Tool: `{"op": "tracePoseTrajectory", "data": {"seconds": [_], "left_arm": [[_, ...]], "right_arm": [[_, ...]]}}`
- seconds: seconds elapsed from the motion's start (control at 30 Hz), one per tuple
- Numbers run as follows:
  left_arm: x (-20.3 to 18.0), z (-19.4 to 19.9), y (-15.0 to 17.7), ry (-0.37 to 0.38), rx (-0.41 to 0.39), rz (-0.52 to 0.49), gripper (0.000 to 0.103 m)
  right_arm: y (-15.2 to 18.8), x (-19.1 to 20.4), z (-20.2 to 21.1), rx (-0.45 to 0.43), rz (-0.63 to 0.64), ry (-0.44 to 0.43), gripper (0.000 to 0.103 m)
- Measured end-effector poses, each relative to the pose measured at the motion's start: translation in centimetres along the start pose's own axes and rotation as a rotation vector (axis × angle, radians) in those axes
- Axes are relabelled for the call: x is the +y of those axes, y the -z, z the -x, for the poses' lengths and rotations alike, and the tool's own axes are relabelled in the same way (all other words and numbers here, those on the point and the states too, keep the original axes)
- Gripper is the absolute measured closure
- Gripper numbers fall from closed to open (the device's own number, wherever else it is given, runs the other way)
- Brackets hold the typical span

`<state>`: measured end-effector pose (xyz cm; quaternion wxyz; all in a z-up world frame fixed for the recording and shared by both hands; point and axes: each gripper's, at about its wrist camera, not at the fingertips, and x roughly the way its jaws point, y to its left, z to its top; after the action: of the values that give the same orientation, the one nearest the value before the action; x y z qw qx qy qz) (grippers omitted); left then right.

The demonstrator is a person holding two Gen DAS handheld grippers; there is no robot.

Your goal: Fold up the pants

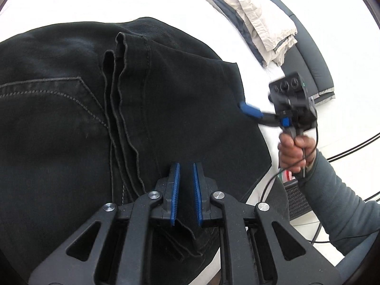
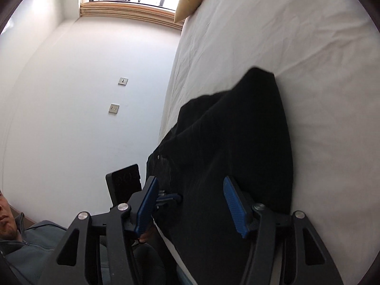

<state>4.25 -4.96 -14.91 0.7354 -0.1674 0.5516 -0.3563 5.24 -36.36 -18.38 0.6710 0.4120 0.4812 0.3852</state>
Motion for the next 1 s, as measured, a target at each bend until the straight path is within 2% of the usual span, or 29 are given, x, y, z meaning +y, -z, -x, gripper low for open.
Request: {"op": "tracePoseTrajectory", "data": {"seconds": [0.13, 0.27, 0.33, 0.4, 0.47, 0.53, 0.6, 0.67, 0.7, 0.73, 0.8, 0.9, 1.0], "left_arm": [[0.2, 0.7, 1.9, 0.006, -0.016, -0.009, 0.092], [0.8, 2.2, 3.8, 0.042, -0.045, 0.044, 0.092], [0.9, 3.3, 4.9, 0.036, -0.066, 0.059, 0.092], [0.8, 5.2, 6.2, -0.010, -0.088, 0.076, 0.092], [0.4, 7.9, 7.9, -0.038, -0.147, 0.070, 0.092], [0.3, 10.8, 9.8, -0.100, -0.221, 0.068, 0.092], [0.9, 13.7, 11.7, -0.151, -0.291, 0.110, 0.092], [2.4, 16.9, 13.7, -0.174, -0.371, 0.189, 0.072], [3.3, 18.3, 14.6, -0.194, -0.412, 0.239, 0.029], [4.3, 19.8, 15.7, -0.192, -0.481, 0.306, 0.000], [6.5, 22.1, 18.1, -0.156, -0.594, 0.421, 0.000], [8.8, 22.3, 19.7, -0.142, -0.579, 0.548, 0.000], [10.3, 21.5, 20.6, -0.078, -0.571, 0.620, 0.000]], "right_arm": [[4.9, 0.5, 0.3, 0.050, -0.021, 0.005, 0.042], [9.1, 2.0, 1.1, 0.076, -0.044, 0.020, 0.042], [11.0, 3.2, 1.0, 0.091, -0.032, 0.037, 0.040], [12.3, 4.6, 0.6, 0.060, -0.024, 0.028, 0.039], [12.7, 6.3, 0.2, -0.005, -0.007, -0.016, 0.039], [12.4, 7.9, -0.8, -0.062, 0.018, -0.066, 0.039], [11.3, 9.2, -2.5, -0.084, 0.036, -0.094, 0.039], [9.9, 10.3, -4.7, -0.084, 0.050, -0.098, 0.039], [9.4, 10.7, -5.6, -0.084, 0.052, -0.096, 0.039], [8.6, 10.9, -6.6, -0.083, 0.052, -0.101, 0.039], [7.5, 11.3, -7.7, -0.084, 0.055, -0.113, 0.039], [5.7, 11.3, -8.6, -0.080, 0.058, -0.131, 0.039], [5.0, 12.3, -10.7, -0.069, 0.063, -0.143, 0.039]]}}
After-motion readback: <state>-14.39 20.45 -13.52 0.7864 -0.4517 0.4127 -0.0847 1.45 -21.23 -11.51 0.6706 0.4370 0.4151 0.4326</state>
